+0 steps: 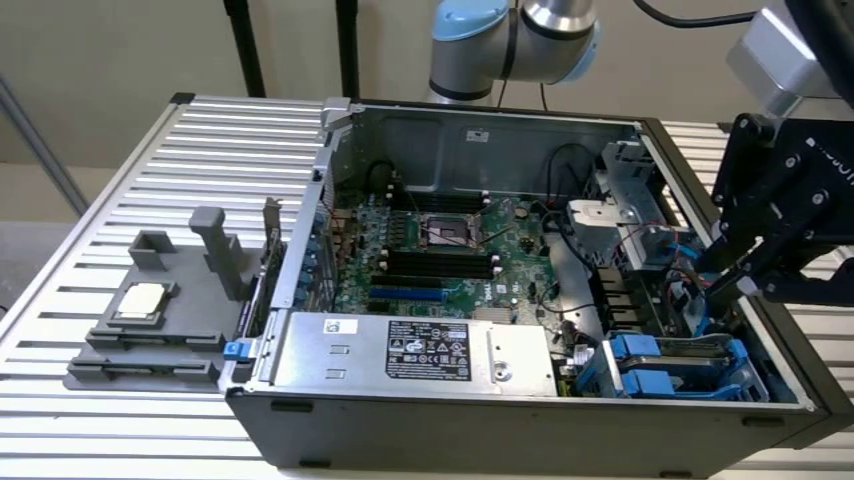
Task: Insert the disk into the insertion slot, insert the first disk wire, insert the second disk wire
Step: 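Insert the second disk wire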
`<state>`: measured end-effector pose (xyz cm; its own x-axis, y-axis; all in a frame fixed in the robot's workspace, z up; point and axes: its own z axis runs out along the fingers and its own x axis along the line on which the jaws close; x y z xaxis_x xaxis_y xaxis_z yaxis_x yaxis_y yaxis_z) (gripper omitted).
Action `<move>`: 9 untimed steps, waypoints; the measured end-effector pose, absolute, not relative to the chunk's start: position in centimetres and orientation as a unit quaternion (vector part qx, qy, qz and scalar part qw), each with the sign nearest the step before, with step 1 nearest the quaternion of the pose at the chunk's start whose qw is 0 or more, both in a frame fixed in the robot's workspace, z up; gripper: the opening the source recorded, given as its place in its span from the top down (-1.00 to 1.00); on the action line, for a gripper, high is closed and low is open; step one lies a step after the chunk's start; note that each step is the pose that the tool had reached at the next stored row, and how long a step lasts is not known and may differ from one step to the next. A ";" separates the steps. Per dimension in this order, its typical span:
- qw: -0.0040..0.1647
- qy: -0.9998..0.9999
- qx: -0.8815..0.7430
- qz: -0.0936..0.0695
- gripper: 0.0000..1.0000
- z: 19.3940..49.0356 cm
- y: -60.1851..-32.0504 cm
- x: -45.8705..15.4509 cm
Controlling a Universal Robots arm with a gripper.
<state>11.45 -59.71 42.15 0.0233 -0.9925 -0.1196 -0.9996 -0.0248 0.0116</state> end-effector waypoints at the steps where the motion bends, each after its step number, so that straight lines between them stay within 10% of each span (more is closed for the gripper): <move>1: 0.038 0.697 -0.714 0.047 0.40 42.1 -59.7 11.5; 9: 0.038 0.697 -0.714 0.047 0.65 41.5 -59.7 13.6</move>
<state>13.60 -59.66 41.49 0.0238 -0.9924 -0.1210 -0.9996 -0.0254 0.0115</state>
